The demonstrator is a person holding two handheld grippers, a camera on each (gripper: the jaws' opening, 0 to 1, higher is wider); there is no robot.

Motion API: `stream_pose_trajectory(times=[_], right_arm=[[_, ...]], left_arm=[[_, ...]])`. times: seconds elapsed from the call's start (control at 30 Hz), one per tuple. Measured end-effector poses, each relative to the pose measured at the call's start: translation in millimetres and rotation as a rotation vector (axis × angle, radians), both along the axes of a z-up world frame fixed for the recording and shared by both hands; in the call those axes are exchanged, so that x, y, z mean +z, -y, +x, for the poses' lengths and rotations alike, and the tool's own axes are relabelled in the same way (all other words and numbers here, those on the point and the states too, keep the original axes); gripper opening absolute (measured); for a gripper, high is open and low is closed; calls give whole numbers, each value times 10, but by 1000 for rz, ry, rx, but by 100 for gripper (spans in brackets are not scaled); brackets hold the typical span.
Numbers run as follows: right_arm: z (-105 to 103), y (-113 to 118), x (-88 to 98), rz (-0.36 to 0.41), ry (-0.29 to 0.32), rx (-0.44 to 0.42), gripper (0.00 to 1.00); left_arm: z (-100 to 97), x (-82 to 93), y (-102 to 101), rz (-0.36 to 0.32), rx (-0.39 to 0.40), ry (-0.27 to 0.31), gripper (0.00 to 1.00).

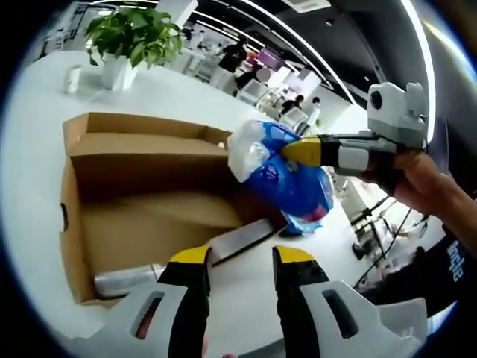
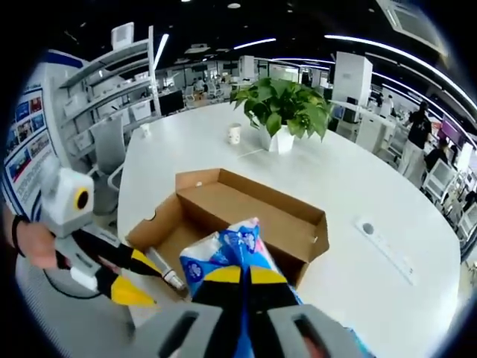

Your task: Operate the shoe box by opening the lid, removing the specified soft item, and placing it in the target area until the item is outside and the box remains undamaged.

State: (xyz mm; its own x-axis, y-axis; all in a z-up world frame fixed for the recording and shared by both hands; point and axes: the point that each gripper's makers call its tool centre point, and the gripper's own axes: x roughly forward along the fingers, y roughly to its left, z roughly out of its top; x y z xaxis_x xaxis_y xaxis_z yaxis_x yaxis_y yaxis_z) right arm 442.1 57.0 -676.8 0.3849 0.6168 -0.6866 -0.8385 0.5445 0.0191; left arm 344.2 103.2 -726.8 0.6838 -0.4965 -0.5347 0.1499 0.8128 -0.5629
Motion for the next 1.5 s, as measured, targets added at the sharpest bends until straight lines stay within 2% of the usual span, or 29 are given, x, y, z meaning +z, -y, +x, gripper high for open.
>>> stream_pose_trajectory(times=[0.5, 0.8, 0.97, 1.5], right_arm=[[-65, 578, -9, -39, 15, -24, 0], [-109, 936, -36, -59, 14, -49, 0], [-162, 1172, -87, -76, 10, -58, 0], [-350, 2051, -412, -161, -27, -90, 0]], left_arm=[[-23, -2, 44, 12, -20, 4, 33], [-11, 13, 73, 50, -49, 23, 33], [-5, 7, 61, 63, -50, 23, 33], [-2, -18, 63, 115, -80, 35, 34]])
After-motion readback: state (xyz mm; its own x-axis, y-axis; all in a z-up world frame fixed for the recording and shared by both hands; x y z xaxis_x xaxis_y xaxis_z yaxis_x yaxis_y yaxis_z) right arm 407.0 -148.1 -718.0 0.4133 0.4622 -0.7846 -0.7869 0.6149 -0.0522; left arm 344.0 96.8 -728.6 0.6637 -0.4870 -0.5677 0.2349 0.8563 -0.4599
